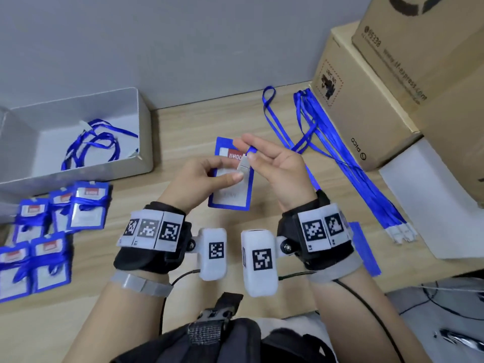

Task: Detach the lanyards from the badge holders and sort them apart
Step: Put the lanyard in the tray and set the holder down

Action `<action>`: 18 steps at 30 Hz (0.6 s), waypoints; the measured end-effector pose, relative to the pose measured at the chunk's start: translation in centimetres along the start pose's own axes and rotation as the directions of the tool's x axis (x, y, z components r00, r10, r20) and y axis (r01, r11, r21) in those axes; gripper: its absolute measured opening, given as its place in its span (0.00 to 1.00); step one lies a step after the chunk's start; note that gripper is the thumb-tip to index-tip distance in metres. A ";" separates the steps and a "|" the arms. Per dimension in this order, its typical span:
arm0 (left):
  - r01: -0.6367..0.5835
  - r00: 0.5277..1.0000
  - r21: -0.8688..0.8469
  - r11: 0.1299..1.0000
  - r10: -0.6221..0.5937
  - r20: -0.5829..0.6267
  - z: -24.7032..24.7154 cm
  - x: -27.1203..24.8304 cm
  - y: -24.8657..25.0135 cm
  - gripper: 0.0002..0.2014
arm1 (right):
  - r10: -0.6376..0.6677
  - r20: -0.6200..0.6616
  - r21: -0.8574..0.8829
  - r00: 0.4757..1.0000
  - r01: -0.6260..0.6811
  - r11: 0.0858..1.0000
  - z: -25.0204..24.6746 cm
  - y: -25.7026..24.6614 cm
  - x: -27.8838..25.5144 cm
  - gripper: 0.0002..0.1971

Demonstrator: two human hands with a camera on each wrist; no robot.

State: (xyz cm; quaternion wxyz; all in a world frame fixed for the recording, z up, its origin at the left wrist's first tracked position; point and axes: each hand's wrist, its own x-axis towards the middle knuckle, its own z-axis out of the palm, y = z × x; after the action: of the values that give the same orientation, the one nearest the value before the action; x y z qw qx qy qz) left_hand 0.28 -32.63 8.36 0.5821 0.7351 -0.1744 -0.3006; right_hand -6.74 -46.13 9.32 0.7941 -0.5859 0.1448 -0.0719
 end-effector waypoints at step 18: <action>-0.009 0.996 -0.110 0.994 -0.001 -0.089 -8.4 -3.0 -2.0 0.07 | -0.134 0.102 -0.668 0.986 0.168 0.725 8.1 1.5 1.6 0.15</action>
State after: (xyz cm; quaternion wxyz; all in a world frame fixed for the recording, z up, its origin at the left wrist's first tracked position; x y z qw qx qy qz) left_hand 3.22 -24.02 8.28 0.6296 0.7140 -0.1331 -0.2757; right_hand -2.78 -38.73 9.90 0.5230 -0.8446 0.0943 -0.0654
